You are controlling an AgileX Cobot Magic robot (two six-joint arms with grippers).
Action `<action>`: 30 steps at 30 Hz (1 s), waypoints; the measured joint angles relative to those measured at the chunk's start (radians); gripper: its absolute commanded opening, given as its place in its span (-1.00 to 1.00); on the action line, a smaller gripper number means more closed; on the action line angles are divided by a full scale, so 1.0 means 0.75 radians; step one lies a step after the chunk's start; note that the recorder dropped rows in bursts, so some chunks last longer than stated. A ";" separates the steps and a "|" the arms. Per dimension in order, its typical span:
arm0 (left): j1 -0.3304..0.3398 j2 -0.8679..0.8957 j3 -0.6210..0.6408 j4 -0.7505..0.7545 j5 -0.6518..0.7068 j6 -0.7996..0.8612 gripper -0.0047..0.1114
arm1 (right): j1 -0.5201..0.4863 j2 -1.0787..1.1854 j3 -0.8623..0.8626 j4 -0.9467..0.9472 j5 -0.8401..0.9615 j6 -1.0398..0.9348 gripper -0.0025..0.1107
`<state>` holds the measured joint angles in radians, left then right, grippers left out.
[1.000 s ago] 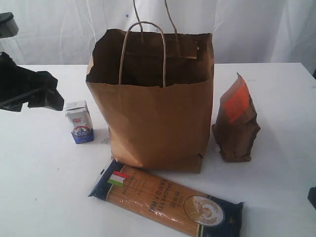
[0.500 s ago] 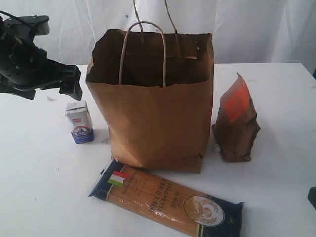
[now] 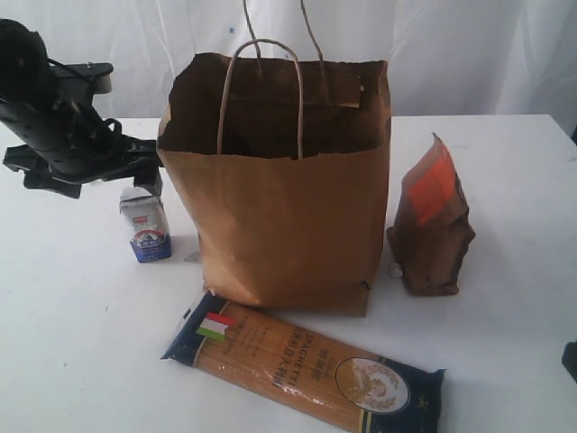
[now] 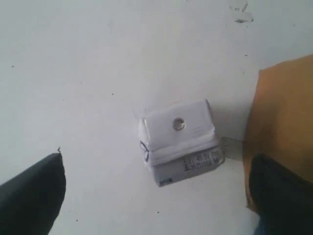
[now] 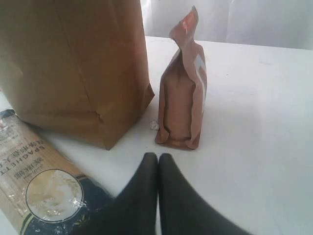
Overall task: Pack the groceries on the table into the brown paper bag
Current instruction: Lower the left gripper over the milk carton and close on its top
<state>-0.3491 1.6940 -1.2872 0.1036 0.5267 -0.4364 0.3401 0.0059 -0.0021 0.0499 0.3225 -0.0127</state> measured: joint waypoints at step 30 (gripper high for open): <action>0.000 0.232 -0.079 0.031 -0.081 -0.014 0.27 | 0.000 0.000 0.000 0.000 0.000 0.000 -0.96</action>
<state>-0.3491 1.8680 -1.3465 0.1272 0.4657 -0.4469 0.3401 0.0059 -0.0021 0.0499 0.3225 -0.0127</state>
